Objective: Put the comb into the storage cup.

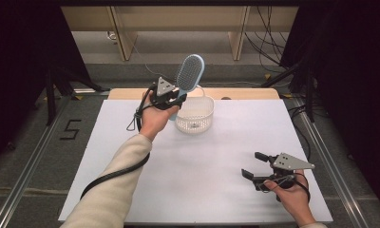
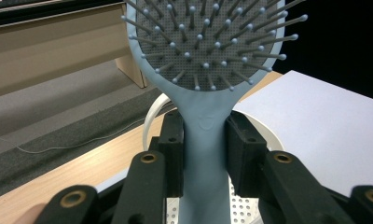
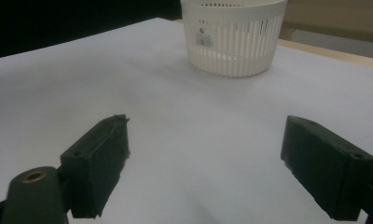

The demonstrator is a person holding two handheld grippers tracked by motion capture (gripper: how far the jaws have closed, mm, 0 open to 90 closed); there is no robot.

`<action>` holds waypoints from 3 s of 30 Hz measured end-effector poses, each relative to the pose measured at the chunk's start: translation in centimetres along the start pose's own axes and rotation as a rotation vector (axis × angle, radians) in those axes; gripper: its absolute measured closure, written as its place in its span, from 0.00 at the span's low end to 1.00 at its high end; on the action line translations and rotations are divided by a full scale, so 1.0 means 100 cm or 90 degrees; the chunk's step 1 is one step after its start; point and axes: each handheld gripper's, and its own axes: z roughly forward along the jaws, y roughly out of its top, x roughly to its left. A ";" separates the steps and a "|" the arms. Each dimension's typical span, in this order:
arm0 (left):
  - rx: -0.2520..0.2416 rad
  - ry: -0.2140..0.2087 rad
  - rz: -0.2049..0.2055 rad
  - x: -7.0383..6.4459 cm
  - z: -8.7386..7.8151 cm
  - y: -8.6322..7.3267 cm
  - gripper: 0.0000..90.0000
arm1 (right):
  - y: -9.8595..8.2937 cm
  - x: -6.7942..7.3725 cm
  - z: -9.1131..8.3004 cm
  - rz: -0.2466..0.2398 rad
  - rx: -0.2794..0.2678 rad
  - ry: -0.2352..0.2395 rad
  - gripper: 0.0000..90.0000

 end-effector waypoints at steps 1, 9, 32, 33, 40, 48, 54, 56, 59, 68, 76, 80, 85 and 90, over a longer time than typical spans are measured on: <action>0.000 0.000 -0.001 0.000 0.000 0.000 0.78 | 0.000 0.000 0.000 0.000 0.000 0.000 0.18; -0.003 -0.003 -0.001 -0.001 0.002 0.001 0.78 | 0.000 0.000 0.000 0.000 0.000 0.000 0.18; -0.005 -0.007 -0.002 -0.002 0.006 0.006 0.78 | 0.000 0.000 0.000 0.002 -0.002 -0.001 0.18; -0.005 -0.008 -0.003 -0.002 0.006 0.006 0.78 | 0.000 0.000 0.000 0.002 -0.001 -0.001 0.18; -0.005 -0.006 -0.003 -0.002 0.007 0.006 0.78 | 0.000 0.000 0.000 0.002 -0.001 -0.001 0.18; -0.005 -0.004 0.002 -0.002 0.008 0.008 0.78 | 0.000 0.000 0.000 0.002 -0.002 0.000 0.18; -0.005 -0.005 0.004 -0.003 0.010 0.009 0.78 | 0.000 0.000 0.000 0.002 -0.002 0.000 0.18; -0.005 -0.004 0.004 -0.003 0.010 0.009 0.78 | 0.000 0.000 0.000 0.000 0.000 0.000 0.18; -0.004 -0.002 0.007 -0.003 0.010 0.009 0.78 | 0.000 0.000 0.000 0.002 -0.002 0.000 0.18; -0.003 -0.003 0.007 -0.003 0.011 0.010 0.78 | 0.000 0.000 0.000 0.002 -0.002 0.000 0.18; -0.003 -0.003 0.008 -0.003 0.012 0.011 0.78 | 0.000 0.000 0.000 0.002 -0.001 0.000 0.18; -0.003 -0.004 0.010 -0.003 0.013 0.013 0.78 | 0.000 0.000 0.000 0.003 -0.002 0.000 0.18; -0.003 -0.003 0.011 -0.003 0.014 0.013 0.78 | 0.000 0.000 0.000 0.003 -0.003 0.001 0.18; -0.002 -0.004 0.012 -0.003 0.015 0.014 0.78 | 0.000 0.000 0.000 0.002 -0.002 0.001 0.18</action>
